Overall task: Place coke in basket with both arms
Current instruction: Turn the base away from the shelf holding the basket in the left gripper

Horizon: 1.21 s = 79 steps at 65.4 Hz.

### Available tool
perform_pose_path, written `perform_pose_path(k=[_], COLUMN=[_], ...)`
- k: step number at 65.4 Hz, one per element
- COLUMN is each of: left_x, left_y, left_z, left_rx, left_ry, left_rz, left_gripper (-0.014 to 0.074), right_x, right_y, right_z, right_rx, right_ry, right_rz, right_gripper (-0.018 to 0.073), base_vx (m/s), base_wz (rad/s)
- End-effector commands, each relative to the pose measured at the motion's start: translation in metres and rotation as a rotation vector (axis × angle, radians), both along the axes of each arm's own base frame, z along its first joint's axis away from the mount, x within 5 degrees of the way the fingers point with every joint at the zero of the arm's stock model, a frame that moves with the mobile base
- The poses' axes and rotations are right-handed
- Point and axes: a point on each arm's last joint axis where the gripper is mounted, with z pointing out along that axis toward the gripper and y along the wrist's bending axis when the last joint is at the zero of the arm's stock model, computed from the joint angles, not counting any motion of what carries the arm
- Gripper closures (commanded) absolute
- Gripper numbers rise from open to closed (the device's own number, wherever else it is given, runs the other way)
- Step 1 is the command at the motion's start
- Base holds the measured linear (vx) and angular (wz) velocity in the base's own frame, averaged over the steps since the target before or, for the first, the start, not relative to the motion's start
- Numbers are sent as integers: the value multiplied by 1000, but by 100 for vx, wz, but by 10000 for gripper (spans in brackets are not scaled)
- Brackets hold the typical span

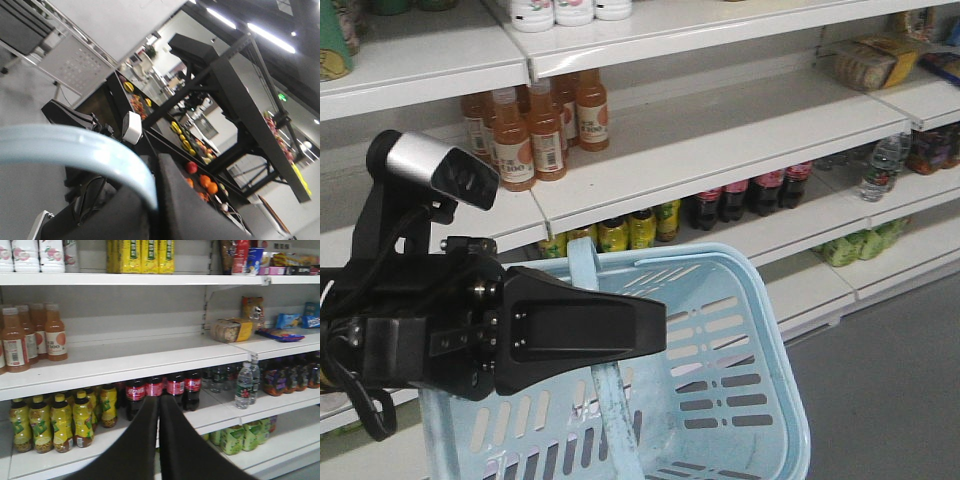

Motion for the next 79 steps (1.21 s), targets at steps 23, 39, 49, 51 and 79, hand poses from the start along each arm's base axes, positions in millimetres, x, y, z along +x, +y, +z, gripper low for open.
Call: perform_pose_path(k=[23, 39, 49, 51, 79], left_x=[-18, -18, -18, -18, -18], left_y=[5, 5, 5, 5, 5], left_z=[26, 26, 26, 26, 26], left_rx=[-172, -172, -172, -172, -172], left_ry=[-36, -36, -36, -36, -36], left_rz=[-155, -155, -155, -155, -155], left_gripper=[603, 603, 603, 603, 603], right_x=[-1, -1, -1, -1, -1], right_y=[0, 0, 0, 0, 0], right_z=[4, 4, 4, 4, 4], right_rx=[-15, -15, -15, -15, -15], right_ry=[-76, -76, -76, -76, -76], right_rz=[1, 1, 1, 1, 1], right_gripper=[564, 564, 564, 564, 564], base_vx=[-9, -8, -8, -7, -8], base_wz=[-43, -38, -33, -31, -32])
